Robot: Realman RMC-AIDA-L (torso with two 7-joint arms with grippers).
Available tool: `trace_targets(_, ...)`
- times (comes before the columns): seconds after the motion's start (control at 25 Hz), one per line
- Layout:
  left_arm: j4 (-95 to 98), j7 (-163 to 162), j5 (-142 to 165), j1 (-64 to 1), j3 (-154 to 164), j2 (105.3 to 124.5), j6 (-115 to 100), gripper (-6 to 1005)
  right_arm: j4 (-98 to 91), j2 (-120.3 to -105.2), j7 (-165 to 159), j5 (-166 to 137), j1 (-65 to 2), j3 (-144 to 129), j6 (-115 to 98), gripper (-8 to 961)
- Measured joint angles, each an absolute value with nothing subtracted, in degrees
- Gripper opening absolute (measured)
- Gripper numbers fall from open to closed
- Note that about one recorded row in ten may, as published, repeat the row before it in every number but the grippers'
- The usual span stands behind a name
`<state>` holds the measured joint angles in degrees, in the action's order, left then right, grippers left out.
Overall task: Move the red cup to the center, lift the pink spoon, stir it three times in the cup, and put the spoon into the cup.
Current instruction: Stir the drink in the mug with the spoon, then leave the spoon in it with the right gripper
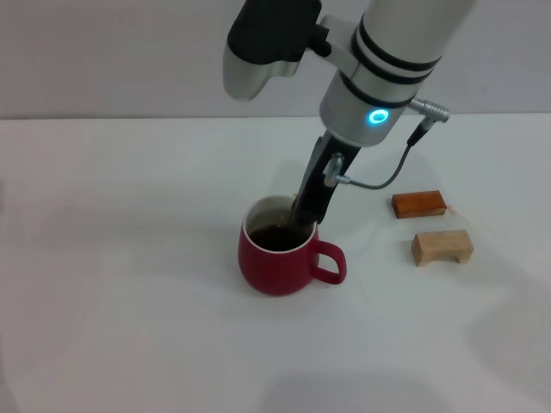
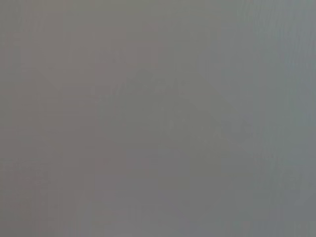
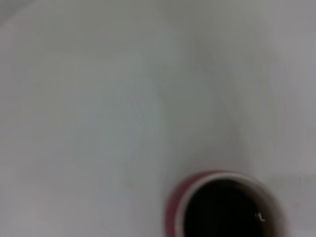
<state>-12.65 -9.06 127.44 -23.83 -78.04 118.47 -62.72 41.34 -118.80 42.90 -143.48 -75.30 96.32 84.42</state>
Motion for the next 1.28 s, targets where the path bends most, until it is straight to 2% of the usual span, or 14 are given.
trace_targets(0.52, -12.65, -9.06, 127.44, -23.67, -78.04, 118.47, -62.5, 843, 41.17, -118.87, 42.37, -143.83, -75.97, 95.27, 78.15, 141)
trace_targets(1.28, -12.65, -9.06, 127.43, -24.06, -78.14, 118.47, -62.44, 843, 42.98, -118.82, 42.42, -141.19, -76.04, 95.41, 80.18, 130)
